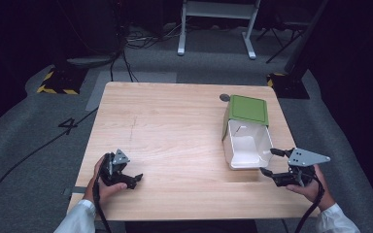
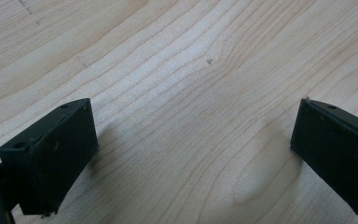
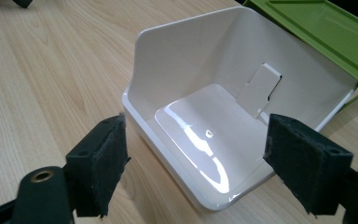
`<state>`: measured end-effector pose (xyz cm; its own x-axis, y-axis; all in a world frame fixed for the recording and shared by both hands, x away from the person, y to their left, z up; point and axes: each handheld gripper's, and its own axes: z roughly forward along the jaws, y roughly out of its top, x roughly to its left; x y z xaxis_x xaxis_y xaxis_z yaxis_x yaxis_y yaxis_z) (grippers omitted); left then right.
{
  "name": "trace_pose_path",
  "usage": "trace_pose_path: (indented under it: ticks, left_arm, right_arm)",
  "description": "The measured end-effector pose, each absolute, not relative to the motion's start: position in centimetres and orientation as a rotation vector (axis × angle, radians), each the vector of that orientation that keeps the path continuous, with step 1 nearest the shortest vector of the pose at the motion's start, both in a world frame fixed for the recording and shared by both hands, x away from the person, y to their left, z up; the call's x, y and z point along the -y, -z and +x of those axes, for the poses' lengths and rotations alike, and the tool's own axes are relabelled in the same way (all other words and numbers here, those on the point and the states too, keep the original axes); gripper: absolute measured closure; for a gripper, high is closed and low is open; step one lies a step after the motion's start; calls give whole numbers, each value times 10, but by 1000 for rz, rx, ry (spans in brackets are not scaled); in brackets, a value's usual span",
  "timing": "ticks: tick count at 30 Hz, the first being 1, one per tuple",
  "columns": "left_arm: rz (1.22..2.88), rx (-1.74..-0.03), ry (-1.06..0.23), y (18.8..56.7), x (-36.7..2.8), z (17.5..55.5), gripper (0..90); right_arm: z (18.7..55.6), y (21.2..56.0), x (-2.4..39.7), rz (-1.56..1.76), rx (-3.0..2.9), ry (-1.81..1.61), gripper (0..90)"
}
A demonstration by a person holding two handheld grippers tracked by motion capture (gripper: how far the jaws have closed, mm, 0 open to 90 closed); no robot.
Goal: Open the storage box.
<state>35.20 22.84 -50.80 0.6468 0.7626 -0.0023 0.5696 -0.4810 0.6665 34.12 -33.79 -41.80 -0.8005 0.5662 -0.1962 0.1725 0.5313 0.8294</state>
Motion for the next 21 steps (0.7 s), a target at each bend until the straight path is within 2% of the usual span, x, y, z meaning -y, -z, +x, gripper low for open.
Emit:
trace_pose_path:
  ticks: [10, 21]
  left_arm:
    - [2224, -1028, -393, 508, -228, 352, 5]
    - [2223, -1028, -393, 508, -228, 352, 5]
  right_arm:
    - [333, 426, 354, 645, -2318, -1164, 213]
    - [338, 452, 374, 744, -2322, -1052, 216]
